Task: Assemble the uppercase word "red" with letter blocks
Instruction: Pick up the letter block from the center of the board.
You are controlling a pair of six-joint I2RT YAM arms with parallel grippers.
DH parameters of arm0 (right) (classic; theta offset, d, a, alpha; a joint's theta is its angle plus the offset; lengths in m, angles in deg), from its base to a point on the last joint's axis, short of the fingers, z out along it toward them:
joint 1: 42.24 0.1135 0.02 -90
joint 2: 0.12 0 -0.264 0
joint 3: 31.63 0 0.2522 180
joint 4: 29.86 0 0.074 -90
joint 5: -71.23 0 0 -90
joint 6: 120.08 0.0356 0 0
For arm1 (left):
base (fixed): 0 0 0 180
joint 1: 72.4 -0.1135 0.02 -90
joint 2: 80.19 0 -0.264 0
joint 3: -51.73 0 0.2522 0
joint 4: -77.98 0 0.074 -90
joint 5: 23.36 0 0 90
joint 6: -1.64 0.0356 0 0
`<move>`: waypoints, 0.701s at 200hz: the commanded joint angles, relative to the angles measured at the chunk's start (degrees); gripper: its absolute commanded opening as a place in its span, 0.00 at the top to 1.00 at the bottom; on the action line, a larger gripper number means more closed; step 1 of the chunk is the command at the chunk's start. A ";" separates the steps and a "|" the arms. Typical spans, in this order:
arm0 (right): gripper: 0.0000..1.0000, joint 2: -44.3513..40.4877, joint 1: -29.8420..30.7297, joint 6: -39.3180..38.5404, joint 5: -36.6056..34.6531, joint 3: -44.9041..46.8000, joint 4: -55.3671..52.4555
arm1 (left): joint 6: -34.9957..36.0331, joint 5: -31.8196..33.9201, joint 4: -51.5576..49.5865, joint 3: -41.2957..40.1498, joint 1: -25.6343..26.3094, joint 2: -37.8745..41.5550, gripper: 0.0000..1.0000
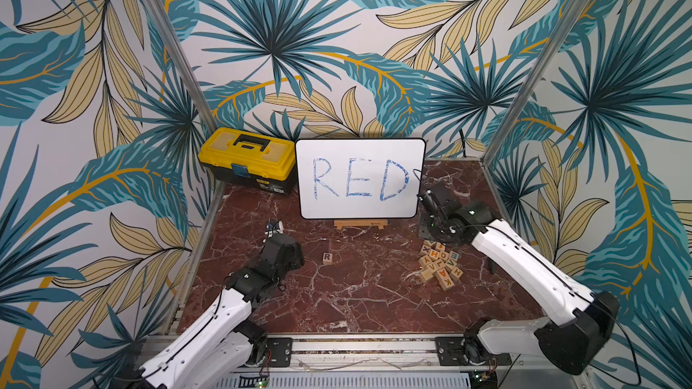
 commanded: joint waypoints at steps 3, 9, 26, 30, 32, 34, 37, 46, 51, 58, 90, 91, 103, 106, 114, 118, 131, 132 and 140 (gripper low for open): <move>0.55 -3.82 -5.57 3.67 0.31 6.12 -3.67 | 5.67 -3.59 9.94 6.09 -0.05 -5.64 0.31; 0.56 -4.23 -6.84 4.48 0.38 7.41 -3.54 | 6.10 -4.29 11.37 6.98 -0.05 -7.05 0.31; 0.56 -4.53 -10.18 5.41 1.58 10.76 -2.58 | 6.94 -6.17 13.09 8.94 0.04 -10.61 0.31; 0.57 -4.46 -10.84 5.80 1.71 11.49 -2.37 | 7.06 -6.45 13.20 9.25 0.11 -11.07 0.31; 0.57 -4.45 -11.23 5.99 1.72 11.76 -2.24 | 7.08 -6.64 13.32 9.37 0.13 -11.29 0.31; 0.57 -4.44 -11.55 6.11 1.79 12.12 -2.12 | 7.08 -6.78 13.44 9.40 0.13 -11.44 0.31; 0.57 -4.44 -12.12 6.31 1.99 12.58 -1.89 | 7.10 -7.01 13.62 9.41 0.13 -11.61 0.31; 0.58 -4.52 -13.41 6.66 2.55 13.95 -1.08 | 7.26 -7.34 14.30 9.21 0.13 -11.92 0.31; 0.58 -4.68 -13.95 6.80 2.57 14.69 -0.47 | 7.34 -7.29 14.30 9.15 0.13 -11.93 0.31; 0.58 -4.81 -14.83 7.03 2.44 15.76 0.24 | 7.56 -7.18 14.49 9.01 0.13 -11.93 0.31; 0.58 -4.24 -20.35 5.85 4.19 18.78 3.13 | 7.95 -7.60 14.86 8.80 0.13 -11.91 0.31; 0.58 -4.21 -20.50 5.82 4.32 18.86 3.24 | 7.96 -7.61 14.88 8.80 0.13 -11.92 0.31; 0.59 -3.68 -22.62 5.23 5.51 19.55 4.61 | 7.87 -7.62 14.89 8.51 0.13 -12.10 0.31; 0.59 -3.54 -22.99 5.00 5.74 19.70 5.01 | 7.83 -7.55 14.89 8.51 0.13 -12.10 0.31; 0.60 -3.11 -23.97 4.47 6.19 20.04 5.96 | 7.79 -7.53 14.97 8.27 0.13 -12.02 0.31; 0.60 -2.73 -24.26 4.17 6.28 20.09 6.32 | 7.74 -7.45 14.98 8.14 0.13 -11.95 0.31; 0.61 -1.30 -25.11 3.49 6.63 20.18 7.13 | 7.70 -7.31 15.02 7.87 0.13 -11.75 0.31; 0.61 -1.16 -25.17 3.41 6.68 20.18 7.21 | 7.70 -7.29 15.00 7.85 0.13 -11.71 0.31; 0.62 -0.18 -25.39 3.08 7.25 20.18 7.67 | 7.70 -7.20 15.06 7.73 0.13 -11.58 0.31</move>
